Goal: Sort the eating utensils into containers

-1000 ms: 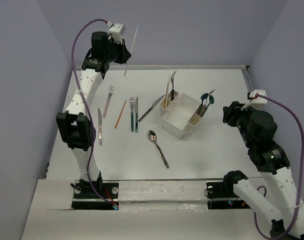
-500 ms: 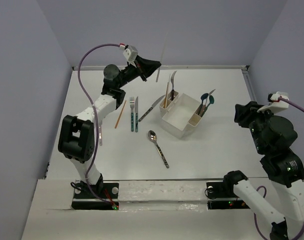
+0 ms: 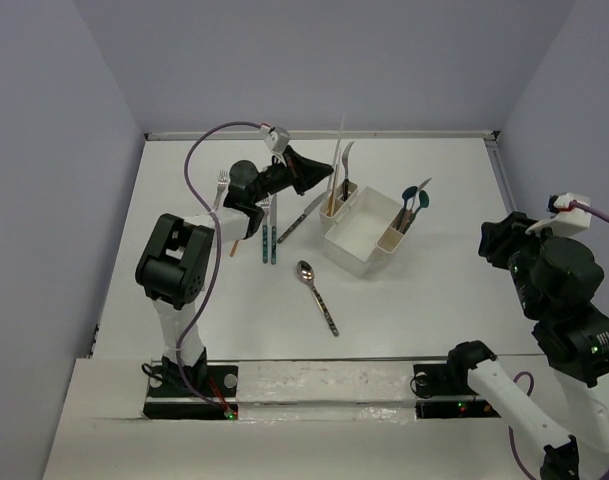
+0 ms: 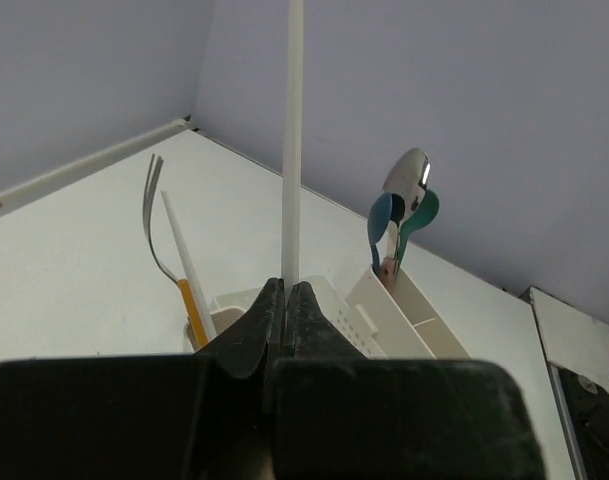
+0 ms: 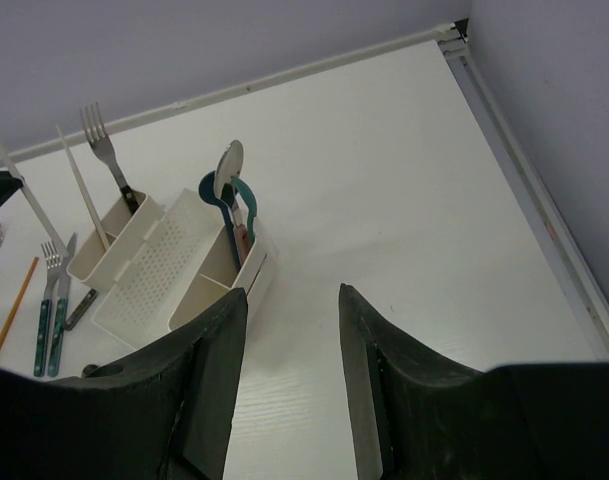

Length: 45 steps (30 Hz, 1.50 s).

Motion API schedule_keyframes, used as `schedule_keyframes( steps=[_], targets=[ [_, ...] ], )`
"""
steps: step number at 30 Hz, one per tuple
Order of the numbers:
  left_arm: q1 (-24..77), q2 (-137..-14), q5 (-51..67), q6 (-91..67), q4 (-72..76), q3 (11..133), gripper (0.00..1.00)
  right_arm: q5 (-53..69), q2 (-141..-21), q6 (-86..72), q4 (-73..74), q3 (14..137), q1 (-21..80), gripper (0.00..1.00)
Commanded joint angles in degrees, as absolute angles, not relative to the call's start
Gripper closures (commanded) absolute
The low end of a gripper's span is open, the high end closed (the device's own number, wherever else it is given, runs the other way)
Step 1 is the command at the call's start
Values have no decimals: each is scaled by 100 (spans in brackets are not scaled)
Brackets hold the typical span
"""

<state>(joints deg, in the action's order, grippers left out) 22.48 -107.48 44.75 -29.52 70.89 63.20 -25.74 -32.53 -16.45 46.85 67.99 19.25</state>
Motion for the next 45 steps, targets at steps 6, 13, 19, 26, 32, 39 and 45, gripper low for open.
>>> schedule_keyframes(
  steps=[6, 13, 19, 26, 32, 39, 45],
  targets=[
    [2505, -11021, 4447, -2883, 10441, 6126, 100, -2663, -3156, -1872, 4983, 6882, 1978, 52],
    [2496, -11320, 4474, -2532, 10652, 5968, 100, -2742, -3076, -1907, 5115, 6943, 1978, 52],
    [2461, -11452, 4526, -2338, 10749, 5924, 99, -2742, -3190, -1855, 5159, 7040, 1978, 52],
    [2364, -11303, 4886, -2409, 10391, 6002, 48, -2628, -3270, -1767, 4993, 6900, 1978, 52],
    [2172, -10811, 5132, -2373, 9538, 6038, 36, -2453, -3366, -1381, 4624, 6697, 1978, 50],
    [1144, -9792, 5627, -1428, 5607, 6546, 31, -2022, -3875, -923, 3684, 6583, 1978, 48],
    [888, -9159, 1298, 2197, 152, 8086, 32, -1486, -4692, -984, 2910, 6539, 1978, 47]
  ],
)
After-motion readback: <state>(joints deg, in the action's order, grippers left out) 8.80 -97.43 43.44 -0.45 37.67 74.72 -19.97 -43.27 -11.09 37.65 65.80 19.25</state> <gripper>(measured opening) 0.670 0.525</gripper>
